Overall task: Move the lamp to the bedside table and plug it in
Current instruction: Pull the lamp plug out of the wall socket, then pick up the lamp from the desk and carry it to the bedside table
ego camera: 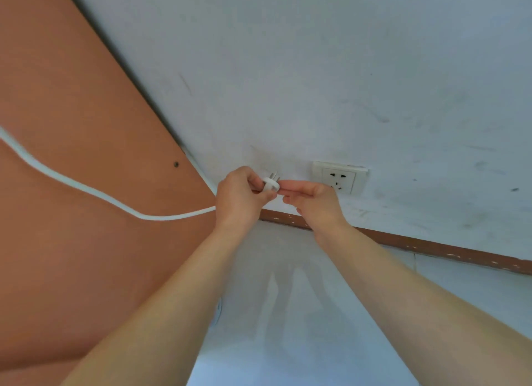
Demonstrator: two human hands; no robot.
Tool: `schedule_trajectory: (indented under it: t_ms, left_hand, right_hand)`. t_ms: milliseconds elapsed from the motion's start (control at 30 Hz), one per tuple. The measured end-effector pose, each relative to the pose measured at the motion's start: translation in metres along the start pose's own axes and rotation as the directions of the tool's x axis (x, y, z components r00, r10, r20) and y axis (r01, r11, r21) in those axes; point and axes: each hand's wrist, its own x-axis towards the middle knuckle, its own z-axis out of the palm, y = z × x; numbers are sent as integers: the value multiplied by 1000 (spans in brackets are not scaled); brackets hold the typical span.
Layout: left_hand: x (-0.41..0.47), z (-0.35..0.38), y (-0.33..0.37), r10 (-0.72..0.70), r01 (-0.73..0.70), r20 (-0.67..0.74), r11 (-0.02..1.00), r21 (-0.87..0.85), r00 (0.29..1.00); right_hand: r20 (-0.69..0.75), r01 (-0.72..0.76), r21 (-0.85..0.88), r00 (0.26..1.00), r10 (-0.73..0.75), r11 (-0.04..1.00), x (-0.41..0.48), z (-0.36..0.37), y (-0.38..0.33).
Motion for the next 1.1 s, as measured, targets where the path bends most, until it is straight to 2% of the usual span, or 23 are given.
schedule_trajectory:
  t_ms: [167, 300, 433, 667, 833, 1100]
  left_hand:
    - [-11, -32, 19, -117, 127, 81, 983, -135, 990]
    - [-35, -64, 52, -134, 174, 156, 945, -277, 979]
    - [-60, -104, 96, -137, 199, 198, 917, -346, 971]
    - [-98, -187, 184, -147, 200, 161, 895, -398, 976]
    - [-116, -253, 240, -122, 162, 124, 902, -400, 985]
    - [-134, -352, 312, -130, 160, 99, 895, -416, 987]
  right_hand:
    - [39, -31, -30, 999, 32, 999, -28, 1, -44]
    - [51, -67, -56, 996, 70, 996, -62, -7, -89]
    - [75, -87, -73, 993, 93, 993, -101, -14, -144]
    - [104, -24, -99, 994, 34, 995, -162, -11, -254]
    - [198, 87, -256, 979, -36, 963, -203, -6, -329]
    - [322, 260, -492, 941, -103, 831, -252, 13, -431]
